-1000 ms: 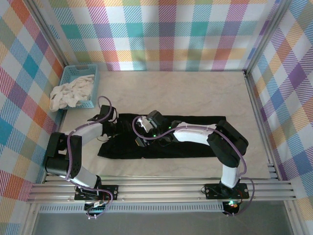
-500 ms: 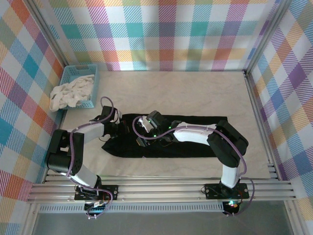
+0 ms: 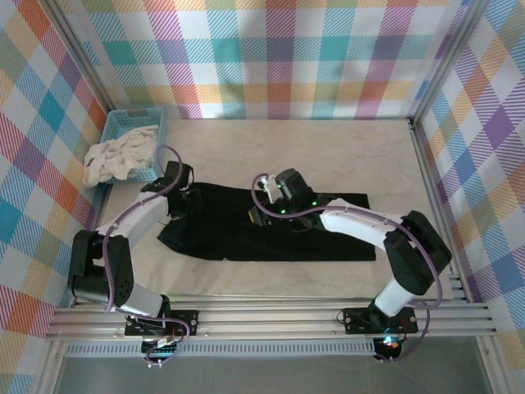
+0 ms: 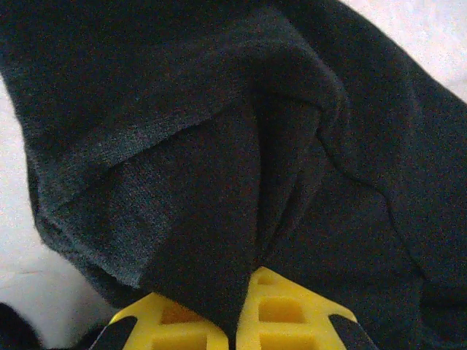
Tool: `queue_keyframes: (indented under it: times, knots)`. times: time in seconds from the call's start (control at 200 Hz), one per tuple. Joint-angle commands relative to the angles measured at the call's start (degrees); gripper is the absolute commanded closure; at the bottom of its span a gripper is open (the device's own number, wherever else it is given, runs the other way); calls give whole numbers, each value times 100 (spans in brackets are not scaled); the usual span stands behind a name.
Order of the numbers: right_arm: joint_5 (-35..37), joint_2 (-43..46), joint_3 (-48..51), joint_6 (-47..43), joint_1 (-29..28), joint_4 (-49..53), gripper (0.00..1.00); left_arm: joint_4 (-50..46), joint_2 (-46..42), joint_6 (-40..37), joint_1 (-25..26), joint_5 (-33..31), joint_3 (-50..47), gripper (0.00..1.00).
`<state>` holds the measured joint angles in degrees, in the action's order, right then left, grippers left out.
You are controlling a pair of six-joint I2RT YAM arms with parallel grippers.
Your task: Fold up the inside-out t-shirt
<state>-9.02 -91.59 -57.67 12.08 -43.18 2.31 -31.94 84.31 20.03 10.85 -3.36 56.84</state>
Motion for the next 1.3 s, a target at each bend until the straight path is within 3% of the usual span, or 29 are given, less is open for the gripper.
queue_keyframes:
  times: [0.0, 0.235, 0.605, 0.83, 0.975, 1.09, 1.135, 1.23, 1.3]
  knots:
    - [-97, 243, 278, 234, 247, -296, 44, -1471, -187, -493, -17, -1523, 750, 100]
    - [89, 771, 740, 296, 701, -319, 43, -2832, 55, -1889, -224, -4392, 2244, 100]
    - [528, 1225, 1061, 267, 960, 33, 41, -3381, 730, -2093, 206, -4637, 3234, 100]
    - [809, 1416, 1148, 208, 1059, 317, 40, -3969, 1041, -1444, 976, -4402, 3501, 100]
    - [1009, 1620, 1165, 214, 1234, 565, 40, -4263, 1615, -760, 1921, -4103, 3859, 100]
    - [1275, 1861, 1195, 249, 1383, 781, 40, -4247, 2421, -185, 2671, -3420, 4307, 100]
    - [1398, 1966, 1217, 251, 1440, 875, 39, -4273, 2843, 59, 2910, -3123, 4608, 92]
    - [1661, 2262, 1314, 297, 1585, 1012, 39, -3932, 3673, 223, 3457, -2252, 5304, 64]
    - [1805, 2447, 1415, 342, 1710, 1080, 38, -3638, 4104, 228, 3741, -1407, 5926, 55]
